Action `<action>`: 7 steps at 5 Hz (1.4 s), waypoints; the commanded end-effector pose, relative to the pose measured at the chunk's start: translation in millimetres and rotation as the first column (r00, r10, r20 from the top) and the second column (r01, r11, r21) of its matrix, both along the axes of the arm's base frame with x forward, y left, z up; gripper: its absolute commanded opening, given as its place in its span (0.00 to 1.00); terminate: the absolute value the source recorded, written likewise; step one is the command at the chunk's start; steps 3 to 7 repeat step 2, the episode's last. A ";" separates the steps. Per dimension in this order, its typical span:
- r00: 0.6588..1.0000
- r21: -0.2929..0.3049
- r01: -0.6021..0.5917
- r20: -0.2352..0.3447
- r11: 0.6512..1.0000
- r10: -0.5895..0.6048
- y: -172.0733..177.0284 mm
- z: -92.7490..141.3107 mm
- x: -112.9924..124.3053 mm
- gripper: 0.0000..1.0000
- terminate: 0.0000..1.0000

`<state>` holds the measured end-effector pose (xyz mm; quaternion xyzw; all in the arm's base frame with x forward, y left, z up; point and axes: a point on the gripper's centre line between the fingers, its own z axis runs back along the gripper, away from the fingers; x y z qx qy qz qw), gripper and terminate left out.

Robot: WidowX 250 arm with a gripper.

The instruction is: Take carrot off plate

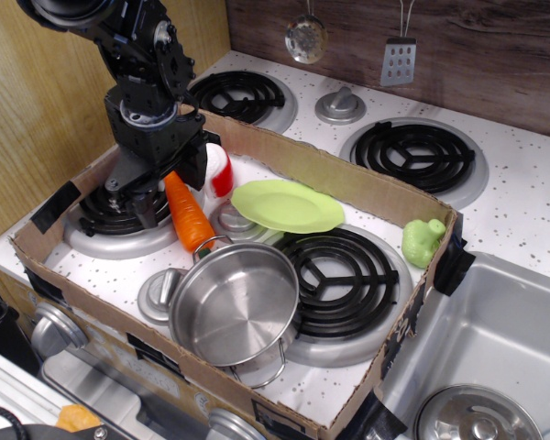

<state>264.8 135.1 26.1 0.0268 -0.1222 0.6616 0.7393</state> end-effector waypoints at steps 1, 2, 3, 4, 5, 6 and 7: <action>0.998 0.103 0.025 0.061 0.994 -0.032 2.0 42.0 3.7 1.00 0.00; 0.996 0.138 0.020 0.078 0.990 -0.031 -0.2 60.4 10.6 1.00 1.00; 0.996 0.138 0.020 0.078 0.990 -0.031 -0.2 60.4 10.6 1.00 1.00; 0.996 0.138 0.020 0.078 0.990 -0.031 -0.2 60.4 10.6 1.00 1.00; 0.996 0.138 0.020 0.078 0.990 -0.031 -0.2 60.4 10.6 1.00 1.00; 0.996 0.138 0.020 0.078 0.990 -0.031 -0.2 60.4 10.6 1.00 1.00; 0.996 0.138 0.020 0.078 0.990 -0.031 -0.2 60.4 10.6 1.00 1.00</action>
